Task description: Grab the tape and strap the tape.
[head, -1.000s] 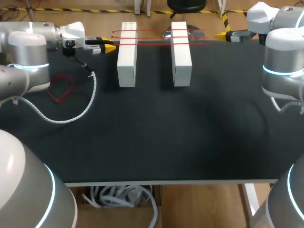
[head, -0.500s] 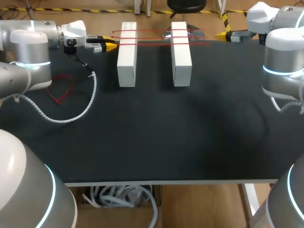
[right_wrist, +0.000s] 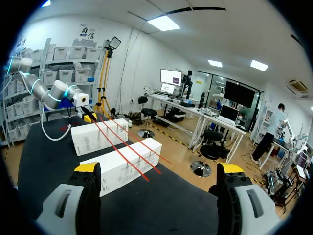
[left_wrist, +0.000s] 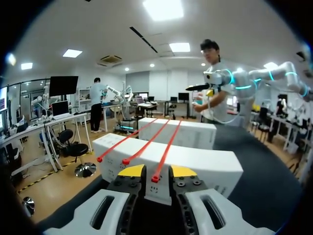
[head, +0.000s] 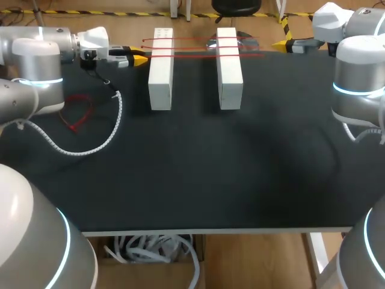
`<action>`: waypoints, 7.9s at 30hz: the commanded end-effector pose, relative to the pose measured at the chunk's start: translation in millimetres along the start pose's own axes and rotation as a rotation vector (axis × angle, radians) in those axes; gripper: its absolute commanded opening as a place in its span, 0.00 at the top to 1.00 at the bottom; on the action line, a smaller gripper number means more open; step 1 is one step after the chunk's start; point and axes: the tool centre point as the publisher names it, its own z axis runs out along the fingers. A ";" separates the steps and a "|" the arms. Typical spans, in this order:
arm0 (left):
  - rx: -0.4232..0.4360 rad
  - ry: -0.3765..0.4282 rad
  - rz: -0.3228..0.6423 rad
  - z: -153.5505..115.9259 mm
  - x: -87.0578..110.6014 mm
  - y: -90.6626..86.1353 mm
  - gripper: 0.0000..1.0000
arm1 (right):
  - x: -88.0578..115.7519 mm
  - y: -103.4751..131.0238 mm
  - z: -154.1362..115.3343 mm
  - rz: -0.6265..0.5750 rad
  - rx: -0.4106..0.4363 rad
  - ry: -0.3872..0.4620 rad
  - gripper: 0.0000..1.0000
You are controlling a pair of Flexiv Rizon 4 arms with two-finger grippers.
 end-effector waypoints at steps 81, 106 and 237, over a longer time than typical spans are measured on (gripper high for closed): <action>0.015 -0.013 -0.017 -3.7 -2.6 4.8 1.00 | -0.2 -0.1 0.5 0.000 0.000 0.000 0.00; 0.079 0.141 0.053 -22.7 33.7 -68.8 1.00 | -0.2 -0.1 0.5 0.000 0.000 0.000 0.00; 0.536 0.131 -0.012 -0.1 93.0 -269.3 1.00 | -24.9 -4.5 -11.8 0.129 -0.004 -0.351 0.00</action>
